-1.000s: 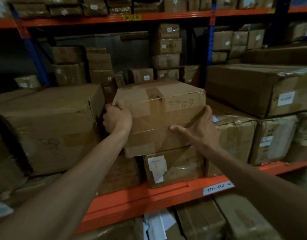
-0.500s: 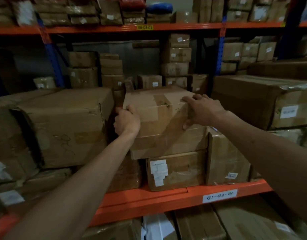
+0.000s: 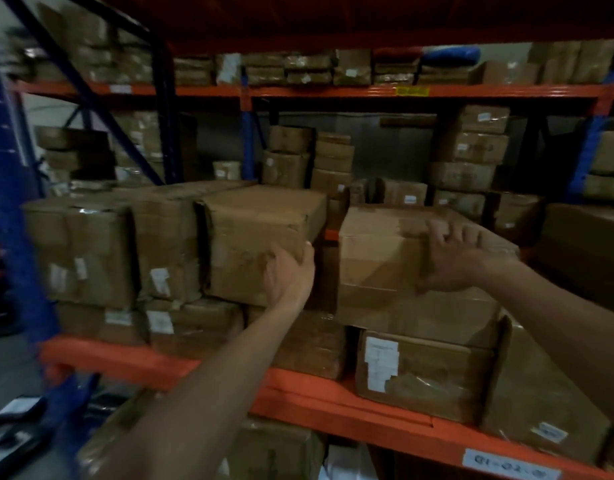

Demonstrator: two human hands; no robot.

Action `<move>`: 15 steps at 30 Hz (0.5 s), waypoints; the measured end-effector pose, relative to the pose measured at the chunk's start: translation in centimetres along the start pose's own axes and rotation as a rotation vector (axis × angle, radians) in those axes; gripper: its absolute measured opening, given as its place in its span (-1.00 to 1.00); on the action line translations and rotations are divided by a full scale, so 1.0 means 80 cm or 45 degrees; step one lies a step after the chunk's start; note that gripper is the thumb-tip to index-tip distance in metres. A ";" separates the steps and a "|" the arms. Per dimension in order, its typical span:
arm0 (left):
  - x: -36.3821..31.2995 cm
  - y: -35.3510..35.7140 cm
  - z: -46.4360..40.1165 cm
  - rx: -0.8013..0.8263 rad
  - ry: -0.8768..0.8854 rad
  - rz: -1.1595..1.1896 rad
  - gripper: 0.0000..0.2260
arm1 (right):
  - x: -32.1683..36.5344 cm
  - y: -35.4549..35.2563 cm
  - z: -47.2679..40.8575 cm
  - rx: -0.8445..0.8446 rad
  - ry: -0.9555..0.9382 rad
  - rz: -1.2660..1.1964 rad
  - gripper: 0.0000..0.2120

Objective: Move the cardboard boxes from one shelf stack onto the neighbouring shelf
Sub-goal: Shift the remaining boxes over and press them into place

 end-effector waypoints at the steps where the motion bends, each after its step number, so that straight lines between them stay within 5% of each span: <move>1: 0.014 -0.013 -0.004 -0.026 -0.017 -0.034 -0.24 | 0.022 -0.006 0.000 -0.023 -0.115 -0.033 0.30; 6: 0.085 -0.057 -0.034 0.090 -0.156 -0.129 0.02 | 0.149 -0.031 -0.001 -0.299 -0.668 -0.034 0.21; 15: 0.170 -0.078 -0.117 0.442 -0.218 -0.105 0.33 | 0.296 -0.001 -0.046 -0.415 -0.742 0.131 0.36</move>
Point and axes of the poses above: each hand's wrist, its own z-axis away from the middle knuckle, its own y-axis out of the palm, x = y × z, the point moved 3 cm from there along -z, towards the middle knuckle, and after that the axes turned 3 degrees about -z, right-handed, at the moved point
